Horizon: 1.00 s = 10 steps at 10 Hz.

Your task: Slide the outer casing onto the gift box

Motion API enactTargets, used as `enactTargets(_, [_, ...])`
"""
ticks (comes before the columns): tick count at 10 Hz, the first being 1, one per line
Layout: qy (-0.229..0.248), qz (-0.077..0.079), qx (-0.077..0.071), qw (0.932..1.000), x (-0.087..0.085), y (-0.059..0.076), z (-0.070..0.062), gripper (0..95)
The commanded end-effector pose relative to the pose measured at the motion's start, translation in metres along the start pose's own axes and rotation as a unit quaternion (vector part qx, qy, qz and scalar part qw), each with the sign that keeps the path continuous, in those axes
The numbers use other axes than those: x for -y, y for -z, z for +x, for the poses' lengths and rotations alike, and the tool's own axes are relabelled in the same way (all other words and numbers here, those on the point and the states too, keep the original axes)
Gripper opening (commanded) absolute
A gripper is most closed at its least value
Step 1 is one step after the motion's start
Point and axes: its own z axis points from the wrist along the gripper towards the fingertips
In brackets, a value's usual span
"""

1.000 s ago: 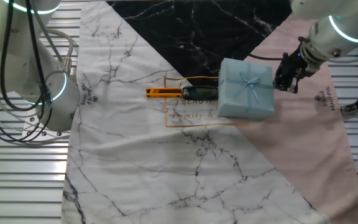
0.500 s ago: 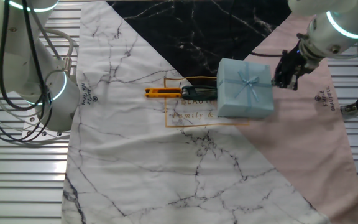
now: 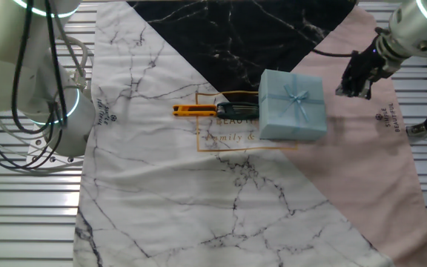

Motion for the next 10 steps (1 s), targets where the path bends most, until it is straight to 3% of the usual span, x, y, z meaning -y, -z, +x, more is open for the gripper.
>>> enactTargets(1, [0.001,0.0,0.004,1.0,0.006,0.004,0.012,0.0])
enactTargets(6, [-0.001,0.0,0.014,0.9999,0.021,0.02,0.044,0.0])
enactTargets(9, [-0.002,-0.001,0.038,0.9993,0.025,0.024,0.054,0.0])
enactTargets(10, [-0.003,-0.001,0.039,0.9992,0.025,0.024,0.057,0.0])
